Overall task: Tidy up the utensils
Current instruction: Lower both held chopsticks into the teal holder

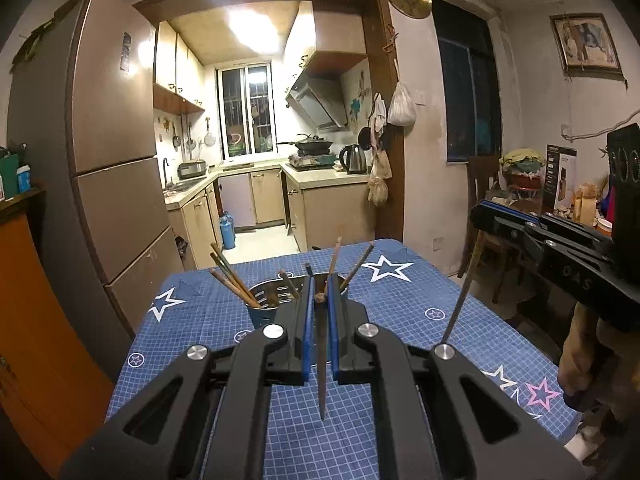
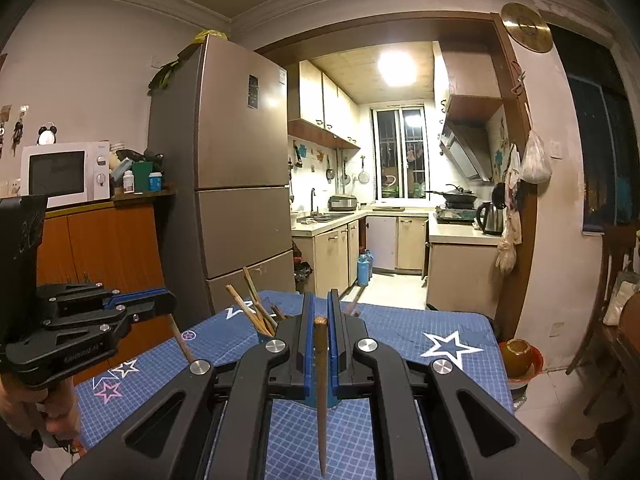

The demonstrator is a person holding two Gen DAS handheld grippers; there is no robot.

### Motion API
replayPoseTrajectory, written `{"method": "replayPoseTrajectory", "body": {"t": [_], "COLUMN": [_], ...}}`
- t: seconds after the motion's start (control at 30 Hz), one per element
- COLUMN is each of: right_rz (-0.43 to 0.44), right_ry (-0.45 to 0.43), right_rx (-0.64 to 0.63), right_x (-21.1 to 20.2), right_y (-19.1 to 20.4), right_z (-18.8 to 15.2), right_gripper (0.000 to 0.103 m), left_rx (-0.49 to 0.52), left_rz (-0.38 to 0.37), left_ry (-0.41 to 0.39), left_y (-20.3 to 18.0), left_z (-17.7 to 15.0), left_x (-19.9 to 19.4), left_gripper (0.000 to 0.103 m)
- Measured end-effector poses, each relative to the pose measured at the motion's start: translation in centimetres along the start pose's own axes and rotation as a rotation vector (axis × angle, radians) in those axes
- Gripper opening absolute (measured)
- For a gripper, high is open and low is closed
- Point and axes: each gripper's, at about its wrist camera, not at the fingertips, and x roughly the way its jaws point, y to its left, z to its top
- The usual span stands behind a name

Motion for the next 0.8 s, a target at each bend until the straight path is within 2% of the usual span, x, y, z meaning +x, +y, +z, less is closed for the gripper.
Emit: {"method": "replayPoseTrajectory", "body": {"t": [0.57,0.8], "right_rz": [0.003,-0.014], "right_ry": [-0.003,-0.016], "right_rx": [-0.013,-0.015], "right_x": [3.2,4.4], "right_y": [3.0,2.9], "right_z": [3.1,6.2], "right_gripper": [0.007,0.007], "left_rx": [-0.023,-0.022], "left_rz": [-0.013,-0.016], "left_ry": [-0.004,-0.027], "left_y": [2.7,3.6], "left_z": [3.7,6.7], "left_x": [0.4,0.5], "left_gripper": [0.005,0.005]}}
